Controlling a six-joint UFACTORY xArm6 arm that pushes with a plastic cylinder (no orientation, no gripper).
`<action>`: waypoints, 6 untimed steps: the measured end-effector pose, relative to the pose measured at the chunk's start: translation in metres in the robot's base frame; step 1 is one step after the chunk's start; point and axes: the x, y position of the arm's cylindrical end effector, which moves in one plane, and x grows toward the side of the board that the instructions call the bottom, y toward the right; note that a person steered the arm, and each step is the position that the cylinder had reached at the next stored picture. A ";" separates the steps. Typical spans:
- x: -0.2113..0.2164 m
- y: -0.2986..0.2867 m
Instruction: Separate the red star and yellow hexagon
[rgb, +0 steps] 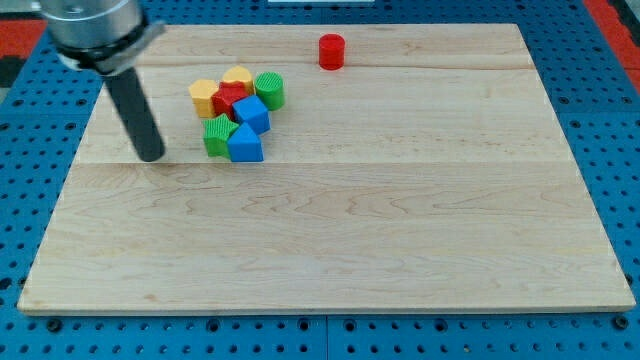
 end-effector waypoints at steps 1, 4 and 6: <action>-0.019 0.000; -0.067 0.121; -0.099 0.109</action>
